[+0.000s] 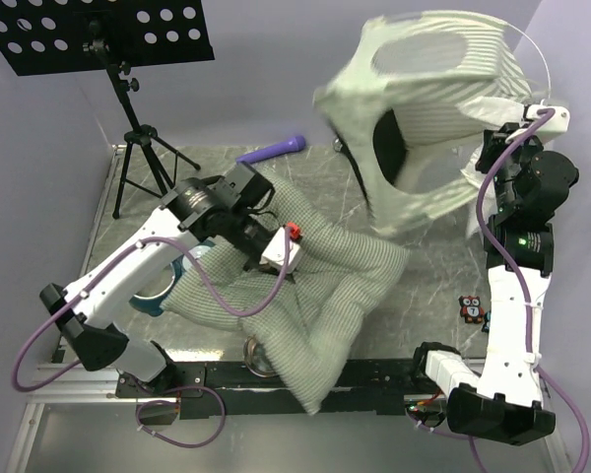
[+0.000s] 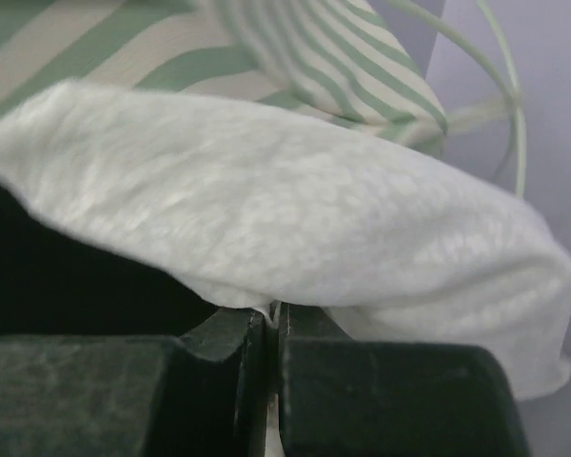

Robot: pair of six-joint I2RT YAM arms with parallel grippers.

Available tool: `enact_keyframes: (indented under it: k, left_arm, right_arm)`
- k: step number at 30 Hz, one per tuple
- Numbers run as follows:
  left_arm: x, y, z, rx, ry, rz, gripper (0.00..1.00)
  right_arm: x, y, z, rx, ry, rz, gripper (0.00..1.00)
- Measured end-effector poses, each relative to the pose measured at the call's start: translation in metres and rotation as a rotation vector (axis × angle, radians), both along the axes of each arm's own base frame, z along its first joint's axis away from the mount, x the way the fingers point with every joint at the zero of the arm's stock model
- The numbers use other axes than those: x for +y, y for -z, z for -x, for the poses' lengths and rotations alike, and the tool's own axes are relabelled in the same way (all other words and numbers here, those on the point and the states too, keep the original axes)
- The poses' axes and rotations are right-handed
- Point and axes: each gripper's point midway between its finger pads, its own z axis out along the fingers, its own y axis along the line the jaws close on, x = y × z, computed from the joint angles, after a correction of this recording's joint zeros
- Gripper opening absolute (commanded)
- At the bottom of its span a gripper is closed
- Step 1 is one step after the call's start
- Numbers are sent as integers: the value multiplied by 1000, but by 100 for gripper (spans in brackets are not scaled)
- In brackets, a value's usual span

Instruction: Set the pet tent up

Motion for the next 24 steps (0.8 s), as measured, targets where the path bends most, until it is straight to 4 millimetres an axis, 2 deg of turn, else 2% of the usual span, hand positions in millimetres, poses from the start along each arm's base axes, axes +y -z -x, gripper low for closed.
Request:
enact_keyframes:
  k: [3,6,9,12,15,18,20,24]
  left_arm:
    - [15,0,7,27,-8,-25,1]
    - [26,-2,0,48,-67,-39,1]
    - [29,-7,-6,70,-142,-37,1]
    - [27,-17,-6,124,-218,-16,1]
    - [22,-28,-5,189,-271,5,1]
    - [20,-30,-4,225,-281,9,1]
    - [22,-26,0,242,-273,5,1]
    - [29,-13,15,310,-288,-4,1]
  right_arm:
    - [-2,-3,1,5,9,29,0]
    - [-2,-4,4,22,11,73,0]
    - [1,1,10,56,15,122,0]
    - [15,11,18,106,-1,167,0]
    - [39,22,26,148,-45,204,0]
    - [62,40,31,197,-83,241,0]
    - [64,52,30,228,-72,261,0]
    - [52,75,24,309,8,290,0]
